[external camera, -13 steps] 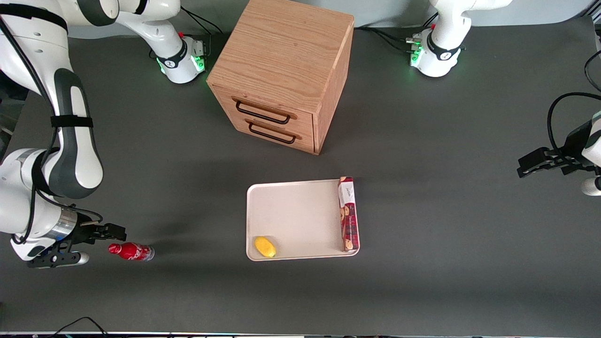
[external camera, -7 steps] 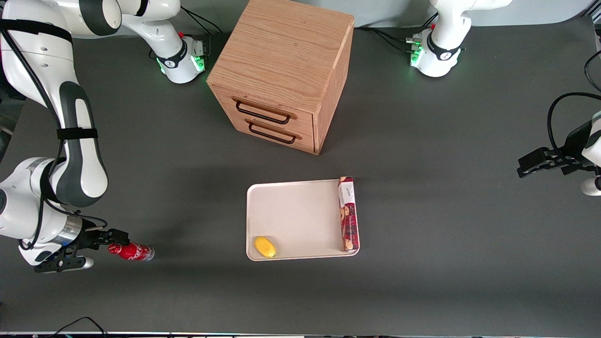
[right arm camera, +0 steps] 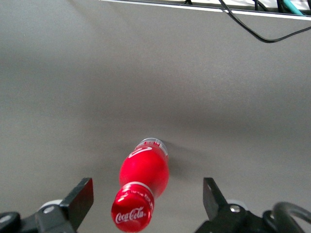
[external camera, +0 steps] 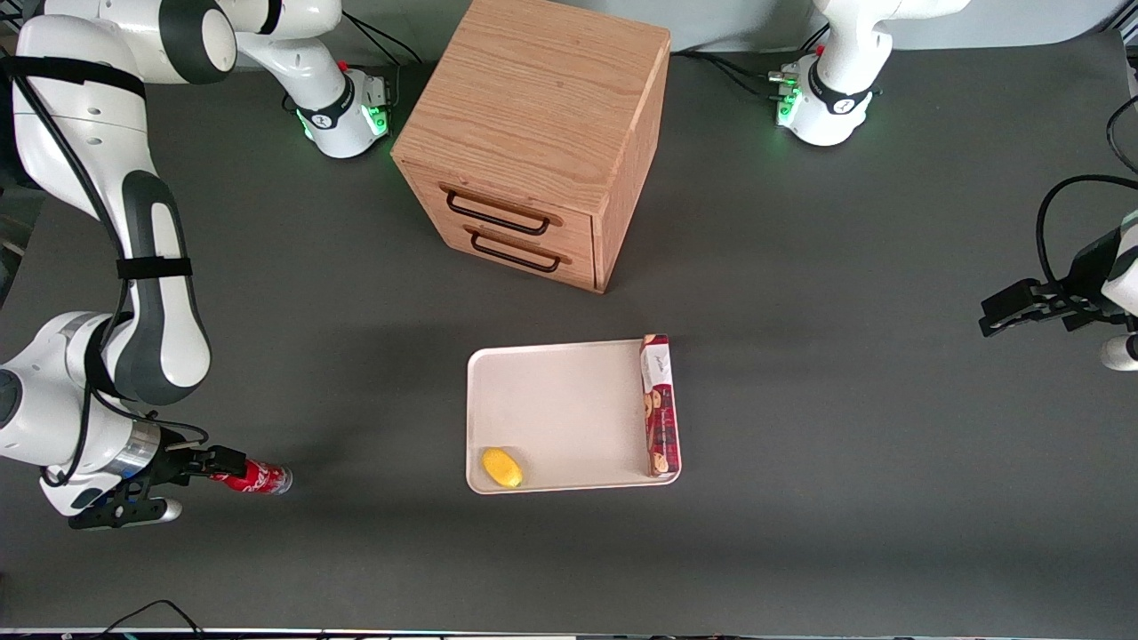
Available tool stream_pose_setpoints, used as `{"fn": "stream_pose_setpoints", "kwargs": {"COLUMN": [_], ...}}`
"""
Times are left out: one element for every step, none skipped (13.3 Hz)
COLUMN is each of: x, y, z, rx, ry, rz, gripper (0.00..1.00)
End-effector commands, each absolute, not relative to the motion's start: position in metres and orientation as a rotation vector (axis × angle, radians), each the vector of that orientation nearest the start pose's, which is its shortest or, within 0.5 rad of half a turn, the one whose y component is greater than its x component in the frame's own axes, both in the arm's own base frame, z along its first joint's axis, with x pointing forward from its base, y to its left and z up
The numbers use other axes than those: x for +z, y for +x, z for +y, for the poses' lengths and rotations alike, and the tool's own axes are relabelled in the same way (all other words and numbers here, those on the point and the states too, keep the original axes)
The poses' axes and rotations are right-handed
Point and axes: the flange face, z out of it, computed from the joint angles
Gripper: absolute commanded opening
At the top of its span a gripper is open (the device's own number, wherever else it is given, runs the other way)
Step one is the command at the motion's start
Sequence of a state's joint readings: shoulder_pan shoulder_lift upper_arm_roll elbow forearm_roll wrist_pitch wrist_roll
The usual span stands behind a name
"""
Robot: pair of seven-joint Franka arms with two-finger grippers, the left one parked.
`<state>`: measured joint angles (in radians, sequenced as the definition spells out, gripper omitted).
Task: Place coke bottle on tray
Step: 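Close the right gripper around the bottle's body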
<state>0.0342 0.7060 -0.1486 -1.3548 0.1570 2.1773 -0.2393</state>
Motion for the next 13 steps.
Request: {"fn": "stream_pose_setpoints", "kwargs": {"x": [0.3223,0.3233,0.3233,0.3233,0.3225,0.3222,0.3222,0.3193,0.3179,0.317,0.3176,0.3176,0.3183], "y": [0.7503,0.7502,0.7502,0.75,0.7493,0.7489,0.748,0.7461,0.7446,0.7437,0.7439,0.7439,0.7442], "z": [-0.053,-0.0528,-0.0528,-0.0551,-0.0549,-0.0559,-0.0548,-0.0558,-0.0567,-0.0563,-0.0562,-0.0562,-0.0562], "rx": [-0.227,-0.228,-0.228,-0.228,-0.217,-0.212,-0.199,-0.169,-0.15,-0.137,-0.136,-0.137,-0.14], "ry": [-3.097,-3.095,-3.095,-3.096,-3.094,-3.092,-3.088,-3.077,-3.062,-3.058,-3.059,-3.059,-3.058], "rz": [-0.148,-0.151,-0.156,-0.154,-0.153,-0.149,-0.15,-0.14,-0.123,-0.122,-0.126,-0.13,-0.17], "gripper": [1.0,1.0,1.0,1.0,1.0,1.0,1.0,1.0,1.0,1.0,1.0,1.0,1.0]}}
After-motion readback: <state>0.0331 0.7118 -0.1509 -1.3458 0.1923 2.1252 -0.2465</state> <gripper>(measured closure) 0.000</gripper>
